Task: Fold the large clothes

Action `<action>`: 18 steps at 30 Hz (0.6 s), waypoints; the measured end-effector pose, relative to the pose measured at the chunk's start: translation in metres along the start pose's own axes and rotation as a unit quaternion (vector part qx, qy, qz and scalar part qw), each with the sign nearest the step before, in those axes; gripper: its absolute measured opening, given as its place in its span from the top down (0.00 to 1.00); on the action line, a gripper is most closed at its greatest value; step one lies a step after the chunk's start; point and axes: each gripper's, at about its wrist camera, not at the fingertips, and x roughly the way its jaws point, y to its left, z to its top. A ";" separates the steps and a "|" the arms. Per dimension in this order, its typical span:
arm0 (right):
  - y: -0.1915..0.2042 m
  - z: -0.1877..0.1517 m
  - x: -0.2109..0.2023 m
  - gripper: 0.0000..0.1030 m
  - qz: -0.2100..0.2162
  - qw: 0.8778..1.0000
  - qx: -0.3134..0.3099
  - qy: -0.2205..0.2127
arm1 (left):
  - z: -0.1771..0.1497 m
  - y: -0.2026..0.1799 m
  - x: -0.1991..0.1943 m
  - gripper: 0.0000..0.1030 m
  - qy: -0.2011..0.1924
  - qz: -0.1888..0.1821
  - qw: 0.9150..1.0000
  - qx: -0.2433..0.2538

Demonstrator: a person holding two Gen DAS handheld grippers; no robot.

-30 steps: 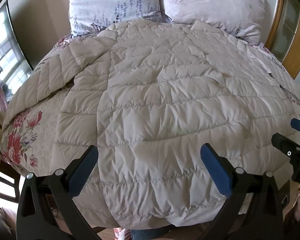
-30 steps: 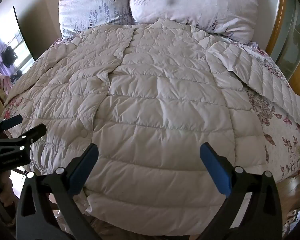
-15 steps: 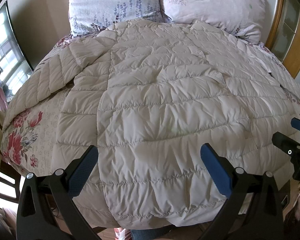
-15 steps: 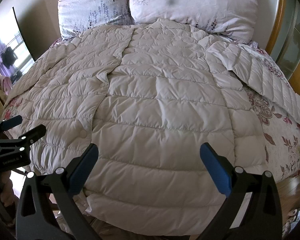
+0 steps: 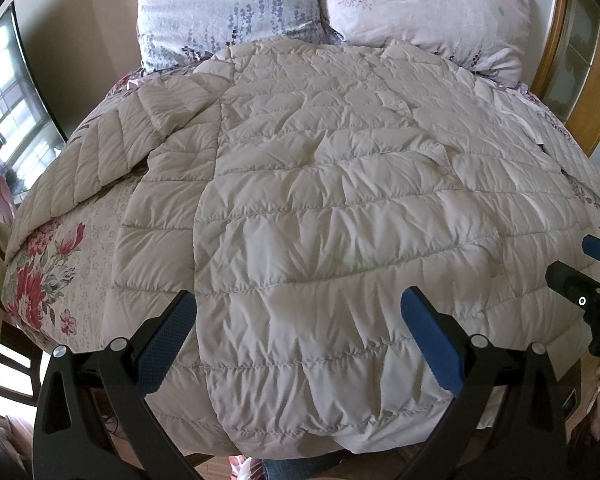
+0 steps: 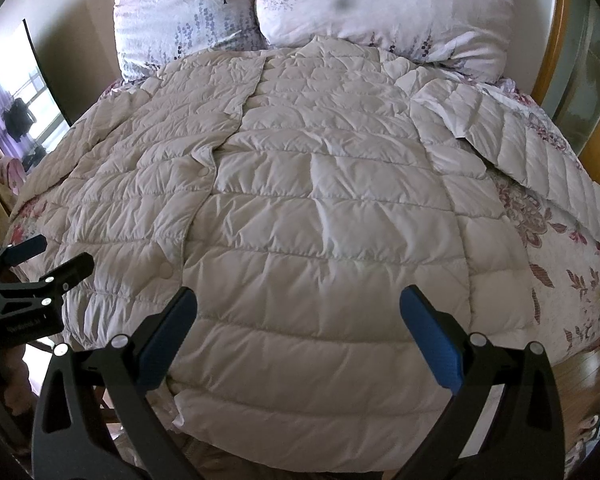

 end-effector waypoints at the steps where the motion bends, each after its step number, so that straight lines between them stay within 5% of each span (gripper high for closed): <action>1: 0.002 0.000 0.000 0.02 0.001 1.000 0.001 0.000 | 0.000 0.000 0.000 0.01 0.000 0.000 1.000 0.000; 18: -0.001 -0.002 0.003 0.02 0.011 1.000 0.011 0.002 | 0.000 0.000 0.000 0.01 0.000 0.000 1.000 0.000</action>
